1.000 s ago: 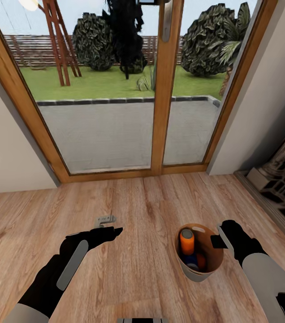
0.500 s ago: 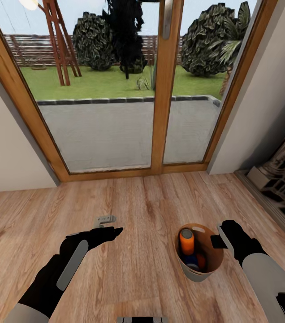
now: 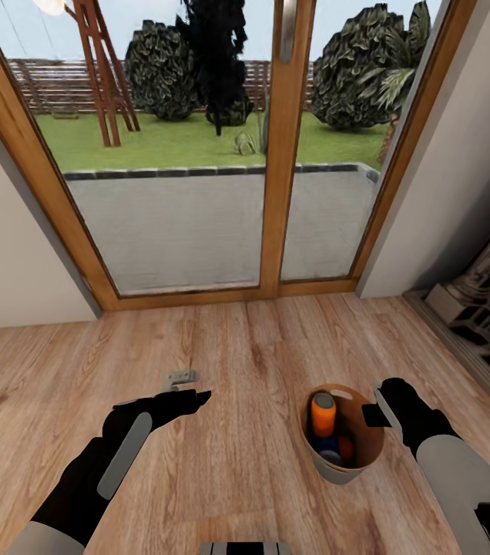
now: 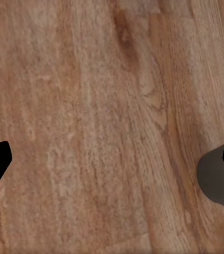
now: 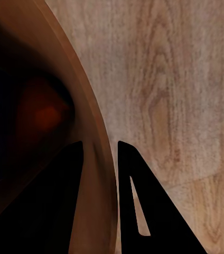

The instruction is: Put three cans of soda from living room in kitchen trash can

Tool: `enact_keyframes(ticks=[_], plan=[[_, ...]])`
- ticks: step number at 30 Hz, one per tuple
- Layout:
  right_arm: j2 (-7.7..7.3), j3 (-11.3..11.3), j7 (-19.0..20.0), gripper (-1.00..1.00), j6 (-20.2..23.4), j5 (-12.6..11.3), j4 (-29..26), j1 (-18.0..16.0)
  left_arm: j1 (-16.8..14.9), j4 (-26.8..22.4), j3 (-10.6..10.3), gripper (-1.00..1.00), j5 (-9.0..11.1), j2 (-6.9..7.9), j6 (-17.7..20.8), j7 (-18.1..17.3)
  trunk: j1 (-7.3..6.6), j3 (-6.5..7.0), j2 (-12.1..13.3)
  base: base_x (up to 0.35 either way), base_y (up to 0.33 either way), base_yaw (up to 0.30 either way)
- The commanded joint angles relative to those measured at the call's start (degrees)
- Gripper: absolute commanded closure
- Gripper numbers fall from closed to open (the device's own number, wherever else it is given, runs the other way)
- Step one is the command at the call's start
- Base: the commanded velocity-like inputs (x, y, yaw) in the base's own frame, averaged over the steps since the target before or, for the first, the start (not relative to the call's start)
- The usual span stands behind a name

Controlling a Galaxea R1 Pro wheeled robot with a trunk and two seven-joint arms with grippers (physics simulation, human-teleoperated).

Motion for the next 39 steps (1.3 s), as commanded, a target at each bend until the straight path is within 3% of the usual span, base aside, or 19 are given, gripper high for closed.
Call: enact_keyframes(ticks=[1, 4, 15, 22, 29, 35, 39], plan=[[0.0, -0.02, 0.17, 1.0, -0.02, -0.43, 0.0, -0.02, 0.0, 0.0, -0.01, -1.0, 0.02, 0.0, 0.0, 0.0, 0.22, -0.18, -0.42, 0.0, 0.0, 0.0], [0.0, -0.02, 0.17, 1.0, -0.02, -0.39, 0.0, -0.02, 0.0, 0.0, -0.02, -1.0, 0.01, 0.0, 0.03, 0.0, 0.88, -0.72, -1.62, 0.0, 0.0, 0.0], [0.0, -0.02, 0.16, 1.0, -0.02, -0.36, 0.0, -0.02, 0.0, 0.0, 0.01, -1.0, 0.0, 0.0, 0.0, -0.04, 0.88, -0.72, -1.62, 0.0, 0.0, 0.0], [0.0, -0.02, 0.17, 1.0, -0.02, -0.36, 0.0, -0.02, 0.0, 0.0, -0.02, -1.0, 0.03, 0.0, 0.06, -0.01, 2.42, -1.97, -4.43, 0.0, 0.0, 0.0], [0.0, -0.02, 0.17, 1.0, 0.01, -0.39, 0.0, -0.02, 0.0, 0.0, 0.0, -1.0, 0.01, 0.0, 0.01, -0.06, 2.42, -1.97, -4.43, 0.0, 0.0, 0.0], [0.0, -0.02, 0.17, 1.0, -0.01, -0.37, 0.0, -0.02, 0.0, 0.0, -0.03, -1.0, 0.0, 0.0, 0.06, -0.05, 3.73, -3.05, -6.84, 0.0, 0.0, 0.0], [0.0, -0.02, 0.17, 1.0, -0.02, -0.36, 0.0, -0.02, 0.0, 0.0, -0.03, -1.0, 0.03, 0.0, 0.02, -0.07, 3.73, -3.05, -6.84, 0.0, 0.0, 0.0]])
